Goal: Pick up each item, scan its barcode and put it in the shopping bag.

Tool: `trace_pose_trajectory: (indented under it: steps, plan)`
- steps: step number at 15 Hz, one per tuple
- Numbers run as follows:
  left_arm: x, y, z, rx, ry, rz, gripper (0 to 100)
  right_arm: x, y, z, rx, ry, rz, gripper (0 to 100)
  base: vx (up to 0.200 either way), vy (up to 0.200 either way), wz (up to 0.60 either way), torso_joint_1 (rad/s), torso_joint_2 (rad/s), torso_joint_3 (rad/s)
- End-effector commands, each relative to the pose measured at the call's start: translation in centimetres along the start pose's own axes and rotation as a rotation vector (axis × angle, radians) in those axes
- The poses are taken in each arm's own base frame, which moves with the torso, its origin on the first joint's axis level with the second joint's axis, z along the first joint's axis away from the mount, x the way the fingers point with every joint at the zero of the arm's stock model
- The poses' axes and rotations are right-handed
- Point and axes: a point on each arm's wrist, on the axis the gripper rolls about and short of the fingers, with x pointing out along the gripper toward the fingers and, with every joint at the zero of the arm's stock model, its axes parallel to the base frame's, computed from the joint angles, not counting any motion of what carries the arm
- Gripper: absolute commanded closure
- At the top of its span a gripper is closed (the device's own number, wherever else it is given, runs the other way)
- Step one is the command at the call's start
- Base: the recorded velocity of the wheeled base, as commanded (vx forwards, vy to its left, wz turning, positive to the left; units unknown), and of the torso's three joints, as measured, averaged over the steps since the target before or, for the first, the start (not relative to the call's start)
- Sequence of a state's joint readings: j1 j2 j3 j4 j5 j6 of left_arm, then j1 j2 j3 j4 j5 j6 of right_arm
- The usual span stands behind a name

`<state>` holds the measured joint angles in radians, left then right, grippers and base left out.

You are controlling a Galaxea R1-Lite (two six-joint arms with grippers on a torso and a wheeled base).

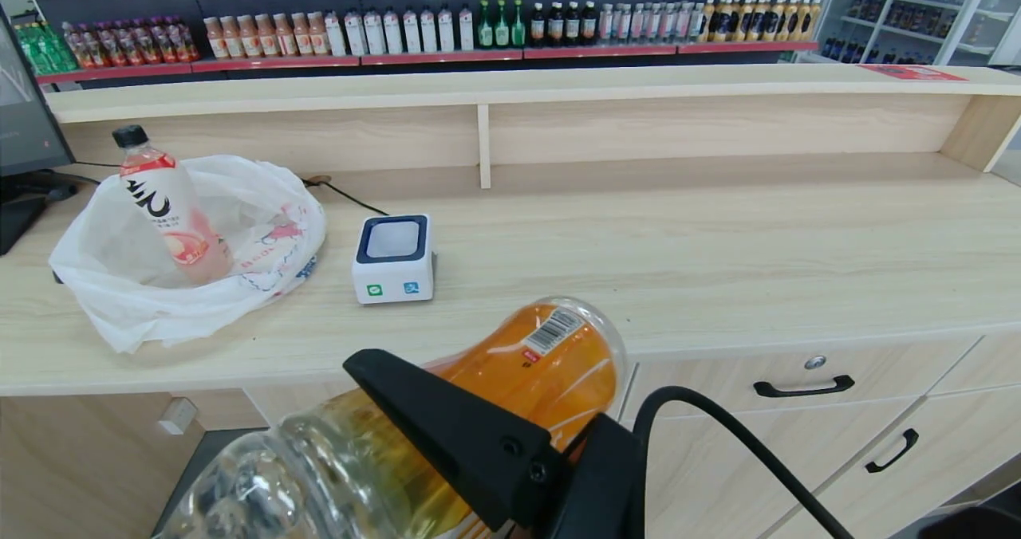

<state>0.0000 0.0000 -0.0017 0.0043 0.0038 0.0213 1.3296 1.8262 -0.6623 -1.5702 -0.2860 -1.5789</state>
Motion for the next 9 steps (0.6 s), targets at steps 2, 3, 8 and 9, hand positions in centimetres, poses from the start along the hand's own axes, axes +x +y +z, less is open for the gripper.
trace_pose_trajectory:
  steps: [2, 3, 8, 9]
  plan:
    - [0.00, 0.00, -0.01, 0.000, 0.001, 0.001, 0, -0.03, 0.18, -0.02, -0.007, 0.013, 0.006, 100, 0.000, 0.000, 0.00, 0.000, 0.00, 0.000]
    - [0.00, 0.00, -0.01, 0.000, 0.001, 0.001, 0, 0.00, 0.21, 0.01, -0.010, 0.022, 0.006, 100, 0.000, 0.000, 0.00, 0.000, 0.00, 0.000]
    - [0.00, 0.00, -0.01, 0.000, 0.000, -0.001, 0, -0.03, 0.24, -0.02, -0.015, 0.031, 0.008, 100, 0.000, 0.000, 0.00, 0.000, 0.00, 0.000]
    - [0.00, 0.00, -0.01, 0.000, 0.001, 0.001, 0, -0.03, 0.24, -0.02, -0.015, 0.031, 0.008, 100, 0.000, 0.000, 0.00, 0.000, 0.00, 0.000]
